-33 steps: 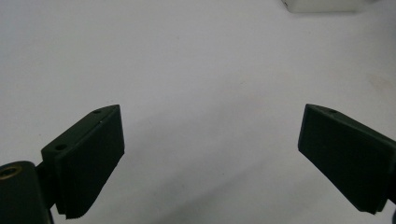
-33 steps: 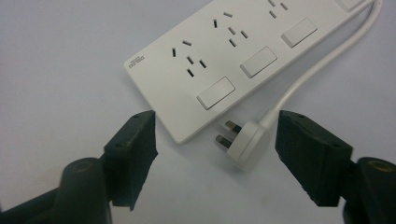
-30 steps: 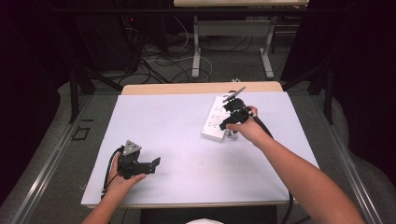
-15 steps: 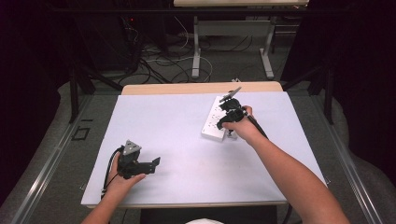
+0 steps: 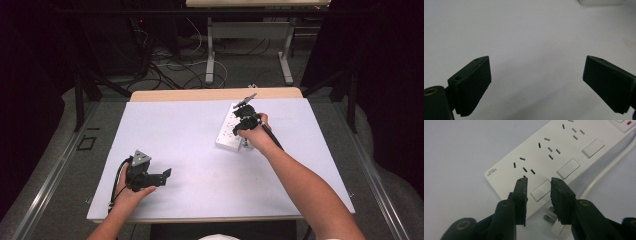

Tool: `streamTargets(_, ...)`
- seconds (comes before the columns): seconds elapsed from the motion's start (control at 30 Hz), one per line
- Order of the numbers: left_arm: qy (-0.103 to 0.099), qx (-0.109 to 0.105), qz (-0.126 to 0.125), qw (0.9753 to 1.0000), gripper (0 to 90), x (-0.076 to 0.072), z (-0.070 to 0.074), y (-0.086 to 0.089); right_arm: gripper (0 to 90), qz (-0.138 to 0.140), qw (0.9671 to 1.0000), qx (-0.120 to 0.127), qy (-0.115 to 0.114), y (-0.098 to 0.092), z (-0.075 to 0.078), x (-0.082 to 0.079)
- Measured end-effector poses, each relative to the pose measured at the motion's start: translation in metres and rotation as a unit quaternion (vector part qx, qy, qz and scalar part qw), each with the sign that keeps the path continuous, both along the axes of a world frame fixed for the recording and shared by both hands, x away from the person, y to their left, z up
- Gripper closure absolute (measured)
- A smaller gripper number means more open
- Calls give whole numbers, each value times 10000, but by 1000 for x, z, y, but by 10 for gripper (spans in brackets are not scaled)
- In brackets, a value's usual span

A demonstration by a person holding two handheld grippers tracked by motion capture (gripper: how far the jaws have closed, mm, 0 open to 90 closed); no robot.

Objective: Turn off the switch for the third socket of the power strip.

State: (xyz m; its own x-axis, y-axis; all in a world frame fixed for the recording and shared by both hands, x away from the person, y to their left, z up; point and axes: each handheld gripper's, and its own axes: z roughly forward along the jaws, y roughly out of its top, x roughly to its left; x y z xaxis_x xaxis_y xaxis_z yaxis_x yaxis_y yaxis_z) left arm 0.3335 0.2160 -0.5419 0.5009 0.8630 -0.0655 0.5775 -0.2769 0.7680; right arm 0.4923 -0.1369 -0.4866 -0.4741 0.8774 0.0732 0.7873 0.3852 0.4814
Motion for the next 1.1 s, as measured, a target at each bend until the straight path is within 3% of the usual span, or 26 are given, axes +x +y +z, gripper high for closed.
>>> streamTargets(0.4,16,7,17,10000,80,0,0,0,856,76,9999,-86,-102,3,-10,5)
streamTargets(0.5,-1,11,9,10000,80,0,0,1,886,12,9999,-136,75,5,-10,5)
streamTargets(0.53,-3,12,7,10000,81,0,0,1,887,7,9999,-118,-1,5,-12,5)
streamTargets(0.6,-4,13,9,10000,81,0,0,1,888,35,9999,-126,43,5,-13,6)
streamTargets(0.63,-3,14,10,10000,82,0,0,1,891,37,9996,-248,137,6,-13,6)
streamTargets(0.83,-4,11,11,10000,82,0,0,1,894,49,9997,-197,114,8,-18,7)
streamTargets(0.9,-11,15,16,10000,82,0,0,1,898,62,9985,-394,366,8,-14,6)
streamTargets(0.93,-9,14,17,10000,82,0,0,1,900,39,9994,-259,227,9,-18,6)
streamTargets(1.0,-8,22,8,10000,82,0,0,1,900,76,9994,-278,204,10,-19,6)
streamTargets(1.1,-10,25,4,10000,83,0,0,1,900,77,9999,-75,45,10,-23,6)
